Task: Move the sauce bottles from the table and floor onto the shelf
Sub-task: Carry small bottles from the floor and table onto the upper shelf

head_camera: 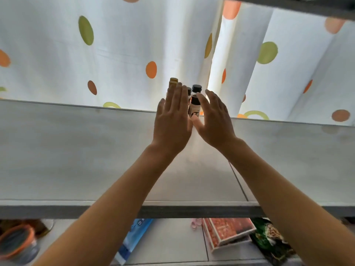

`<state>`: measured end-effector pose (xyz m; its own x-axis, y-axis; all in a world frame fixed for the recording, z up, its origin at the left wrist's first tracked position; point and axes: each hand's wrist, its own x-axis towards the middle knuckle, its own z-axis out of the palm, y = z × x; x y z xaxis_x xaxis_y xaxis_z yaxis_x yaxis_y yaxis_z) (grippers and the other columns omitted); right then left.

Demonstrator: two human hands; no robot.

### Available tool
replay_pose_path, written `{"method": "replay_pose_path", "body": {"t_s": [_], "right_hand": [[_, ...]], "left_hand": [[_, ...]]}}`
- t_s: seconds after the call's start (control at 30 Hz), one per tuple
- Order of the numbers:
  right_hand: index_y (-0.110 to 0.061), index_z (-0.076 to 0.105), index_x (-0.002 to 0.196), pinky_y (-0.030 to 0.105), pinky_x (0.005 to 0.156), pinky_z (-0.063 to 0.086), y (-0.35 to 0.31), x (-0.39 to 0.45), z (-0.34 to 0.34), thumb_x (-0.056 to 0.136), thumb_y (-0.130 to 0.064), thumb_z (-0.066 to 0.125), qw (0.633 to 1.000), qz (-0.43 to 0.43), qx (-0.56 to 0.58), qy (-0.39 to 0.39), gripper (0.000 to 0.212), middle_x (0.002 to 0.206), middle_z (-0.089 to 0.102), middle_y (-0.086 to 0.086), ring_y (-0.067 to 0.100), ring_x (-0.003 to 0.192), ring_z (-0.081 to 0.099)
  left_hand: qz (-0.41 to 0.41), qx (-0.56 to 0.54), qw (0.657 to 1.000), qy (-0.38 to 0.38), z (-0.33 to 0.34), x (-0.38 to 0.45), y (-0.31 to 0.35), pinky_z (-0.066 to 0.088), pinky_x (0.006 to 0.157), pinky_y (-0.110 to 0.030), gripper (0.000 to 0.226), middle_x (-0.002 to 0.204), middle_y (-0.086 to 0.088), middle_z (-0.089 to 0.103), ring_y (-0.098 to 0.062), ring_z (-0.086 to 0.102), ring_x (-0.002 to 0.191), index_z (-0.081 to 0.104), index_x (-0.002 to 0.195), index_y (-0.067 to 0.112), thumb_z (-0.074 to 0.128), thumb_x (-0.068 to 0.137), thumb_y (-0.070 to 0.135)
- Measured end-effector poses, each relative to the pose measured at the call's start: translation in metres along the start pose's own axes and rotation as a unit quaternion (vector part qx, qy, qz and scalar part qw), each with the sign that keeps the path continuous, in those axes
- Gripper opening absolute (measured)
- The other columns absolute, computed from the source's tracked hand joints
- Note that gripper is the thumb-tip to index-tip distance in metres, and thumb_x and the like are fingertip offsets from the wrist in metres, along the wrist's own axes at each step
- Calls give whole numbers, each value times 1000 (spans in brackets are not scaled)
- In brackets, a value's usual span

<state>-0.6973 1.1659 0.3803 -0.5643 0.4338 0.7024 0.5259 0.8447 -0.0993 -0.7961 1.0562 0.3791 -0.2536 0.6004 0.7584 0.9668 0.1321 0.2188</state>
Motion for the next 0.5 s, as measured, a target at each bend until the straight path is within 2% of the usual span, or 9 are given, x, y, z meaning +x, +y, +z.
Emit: {"method": "replay_pose_path", "body": {"t_s": [0.1, 0.2, 0.37, 0.5], "right_hand": [[-10, 41, 147, 41, 114, 32, -8, -18, -18, 88, -25, 68, 1000, -4, 13, -4, 66, 152, 38, 16, 32, 141, 36], [-13, 39, 148, 41, 116, 29, -15, -36, -33, 89, -27, 68, 999, -9, 39, -14, 67, 155, 35, 13, 31, 144, 32], [-15, 37, 149, 52, 117, 31, -19, -76, -59, 90, -32, 68, 993, -52, 105, -24, 69, 158, 32, 13, 33, 147, 28], [-14, 36, 150, 44, 119, 20, -21, -115, -78, 92, -30, 65, 981, -108, 153, -40, 67, 158, 31, 17, 34, 148, 26]], "left_hand": [[-3, 23, 1000, -9, -16, -16, 3, 27, 116, -49, 66, 160, -14, 19, -28, 12, 149, 19, 152, 3, 42, 91, 13], [-14, 42, 999, -19, -25, -35, 15, 23, 118, -49, 69, 160, -13, 18, -26, 10, 149, 18, 152, 5, 51, 91, 11], [-49, 104, 993, -38, -37, -80, 57, 24, 117, -48, 71, 160, -11, 20, -27, 13, 149, 22, 152, 7, 57, 90, 14], [-87, 174, 980, -43, -47, -121, 94, 22, 116, -47, 72, 159, -12, 21, -27, 14, 148, 22, 152, 5, 59, 90, 15]]}}
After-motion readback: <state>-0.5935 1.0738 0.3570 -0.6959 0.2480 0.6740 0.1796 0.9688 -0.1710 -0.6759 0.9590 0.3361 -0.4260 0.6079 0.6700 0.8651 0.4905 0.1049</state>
